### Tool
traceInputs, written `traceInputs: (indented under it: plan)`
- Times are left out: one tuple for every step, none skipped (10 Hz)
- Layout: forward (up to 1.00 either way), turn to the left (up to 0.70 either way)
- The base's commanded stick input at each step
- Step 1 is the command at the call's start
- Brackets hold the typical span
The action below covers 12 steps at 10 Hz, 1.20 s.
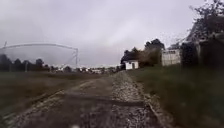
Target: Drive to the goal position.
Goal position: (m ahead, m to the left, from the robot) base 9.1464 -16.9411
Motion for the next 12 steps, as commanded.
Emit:
traceInputs:
  plan:
    - [0.70,0.00]
    - [0.70,0.00]
    - [0.70,0.00]
    - [0.70,0.00]
    - [0.70,-0.04]
    - [0.70,-0.10]
    - [0.70,-0.12]
    - [0.70,-0.12]
    - [0.70,-0.13]
    - [0.70,-0.12]
    - [0.70,-0.12]
    - [0.70,-0.13]
